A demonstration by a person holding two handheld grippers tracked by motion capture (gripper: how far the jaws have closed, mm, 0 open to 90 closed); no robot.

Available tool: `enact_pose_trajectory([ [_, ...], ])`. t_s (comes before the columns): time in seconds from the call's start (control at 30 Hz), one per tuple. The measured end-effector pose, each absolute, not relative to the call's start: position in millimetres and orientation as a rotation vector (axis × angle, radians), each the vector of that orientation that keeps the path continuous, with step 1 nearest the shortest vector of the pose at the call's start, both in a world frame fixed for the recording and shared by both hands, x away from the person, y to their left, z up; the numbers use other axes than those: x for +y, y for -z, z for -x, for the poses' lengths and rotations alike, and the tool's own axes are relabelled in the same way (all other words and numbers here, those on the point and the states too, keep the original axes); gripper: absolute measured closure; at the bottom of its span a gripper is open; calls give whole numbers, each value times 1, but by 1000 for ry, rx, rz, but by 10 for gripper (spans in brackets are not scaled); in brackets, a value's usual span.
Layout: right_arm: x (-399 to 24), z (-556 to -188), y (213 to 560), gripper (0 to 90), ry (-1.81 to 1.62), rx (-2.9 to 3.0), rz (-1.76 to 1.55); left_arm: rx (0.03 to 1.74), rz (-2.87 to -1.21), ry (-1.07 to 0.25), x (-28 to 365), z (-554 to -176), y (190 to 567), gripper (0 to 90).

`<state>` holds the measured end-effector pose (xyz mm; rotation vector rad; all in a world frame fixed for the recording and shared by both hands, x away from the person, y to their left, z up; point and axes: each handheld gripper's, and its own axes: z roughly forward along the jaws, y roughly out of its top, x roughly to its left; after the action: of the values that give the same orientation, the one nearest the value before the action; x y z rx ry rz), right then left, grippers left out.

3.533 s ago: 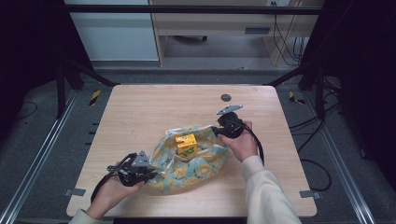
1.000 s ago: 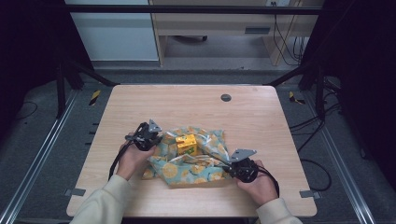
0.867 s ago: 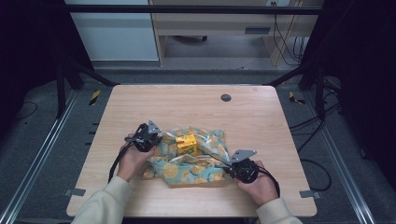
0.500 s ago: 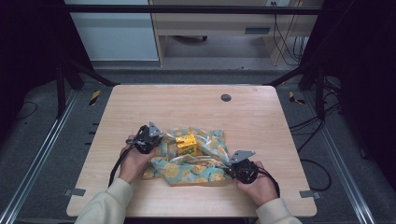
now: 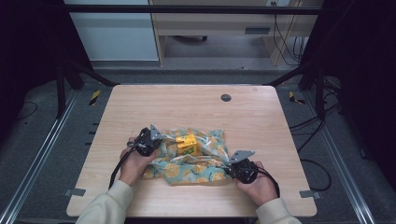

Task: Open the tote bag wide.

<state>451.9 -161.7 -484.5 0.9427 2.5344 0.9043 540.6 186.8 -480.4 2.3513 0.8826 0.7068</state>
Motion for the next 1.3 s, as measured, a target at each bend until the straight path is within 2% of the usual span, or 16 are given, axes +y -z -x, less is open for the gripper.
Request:
enact_pose_trajectory([
  [0.43, -162, -453, 485, 868, -898, 2523, -956, 890, -2353, -701, 189, -537, 480, 880],
  [0.53, -162, -452, 483, 780, -916, 2506, -961, 893, -2342, -708, 190, -535, 479, 797],
  [0.7, -160, -449, 469, 563, -976, 2447, -961, 849, -2246, -779, 194, -525, 459, 628],
  [0.73, -160, -449, 469, 563, -976, 2447, -961, 849, -2246, -779, 194, -525, 459, 600],
  [0.77, -157, -446, 463, 454, -1003, 2424, -952, 832, -2225, -784, 195, -520, 451, 573],
  [0.97, -151, -445, 443, 243, -1052, 2368, -924, 821, -2173, -774, 197, -511, 434, 485],
  [1.0, -151, -445, 443, 243, -1052, 2368, -924, 823, -2160, -763, 198, -510, 431, 485],
  [1.03, -150, -446, 436, 197, -1064, 2352, -935, 822, -2136, -763, 201, -509, 426, 445],
  [1.13, -151, -448, 427, 169, -1068, 2324, -944, 824, -2126, -760, 203, -507, 423, 398],
  [1.17, -153, -449, 420, 134, -1080, 2293, -967, 833, -2115, -753, 207, -504, 419, 374],
  [1.3, -164, -454, 411, 113, -1088, 2215, -1036, 850, -2099, -742, 216, -501, 414, 298],
])
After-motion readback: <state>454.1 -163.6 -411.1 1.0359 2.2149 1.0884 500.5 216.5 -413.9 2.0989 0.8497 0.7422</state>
